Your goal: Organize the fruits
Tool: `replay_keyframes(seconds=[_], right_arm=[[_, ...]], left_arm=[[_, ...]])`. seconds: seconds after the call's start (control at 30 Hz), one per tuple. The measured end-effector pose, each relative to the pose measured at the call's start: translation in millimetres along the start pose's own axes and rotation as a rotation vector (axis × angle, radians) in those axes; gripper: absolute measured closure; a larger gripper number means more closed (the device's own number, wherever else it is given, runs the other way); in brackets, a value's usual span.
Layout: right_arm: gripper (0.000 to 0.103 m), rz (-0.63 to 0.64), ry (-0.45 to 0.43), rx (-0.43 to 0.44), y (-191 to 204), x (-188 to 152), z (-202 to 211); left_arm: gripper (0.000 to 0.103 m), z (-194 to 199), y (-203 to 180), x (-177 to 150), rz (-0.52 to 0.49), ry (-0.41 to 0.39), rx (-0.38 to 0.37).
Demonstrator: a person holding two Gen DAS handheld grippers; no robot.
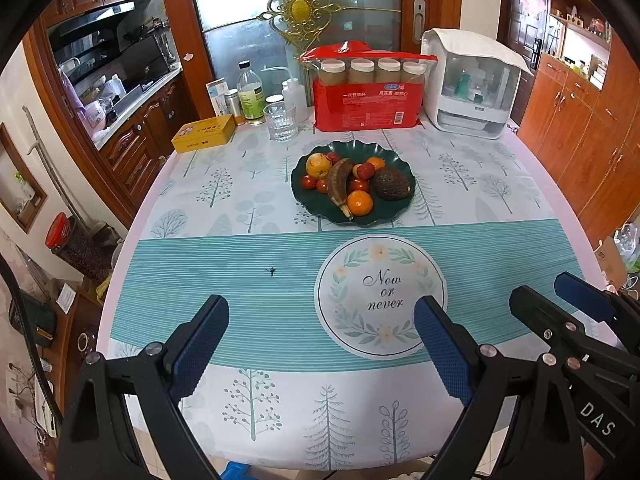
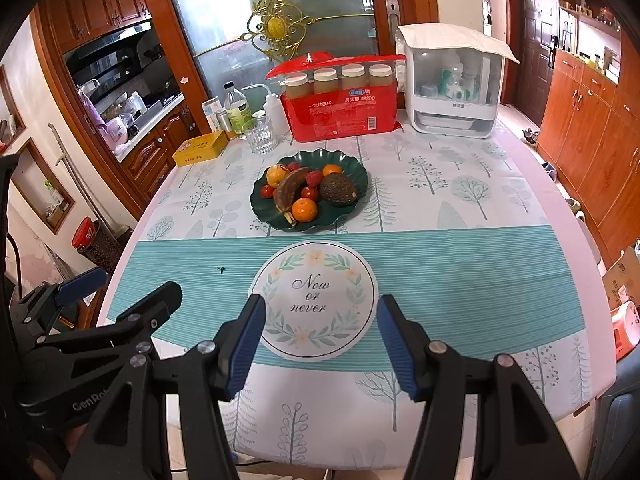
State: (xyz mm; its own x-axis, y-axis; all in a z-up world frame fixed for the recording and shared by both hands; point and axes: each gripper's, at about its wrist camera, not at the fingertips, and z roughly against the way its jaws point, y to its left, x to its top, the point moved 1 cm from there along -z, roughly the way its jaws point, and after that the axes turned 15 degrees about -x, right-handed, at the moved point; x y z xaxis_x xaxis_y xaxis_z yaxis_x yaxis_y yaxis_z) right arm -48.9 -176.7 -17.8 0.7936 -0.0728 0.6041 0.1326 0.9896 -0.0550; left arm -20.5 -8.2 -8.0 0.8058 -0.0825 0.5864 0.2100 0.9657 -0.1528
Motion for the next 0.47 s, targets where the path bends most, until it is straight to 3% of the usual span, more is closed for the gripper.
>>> replay_keyframes(seconds=[0.47], right_arm=[[0.045,-0.001,0.000,-0.001,-0.4,0.8,-0.3]], left_arm=[[0.010,-0.6,0.8,0.4,0.001,0.001,0.000]])
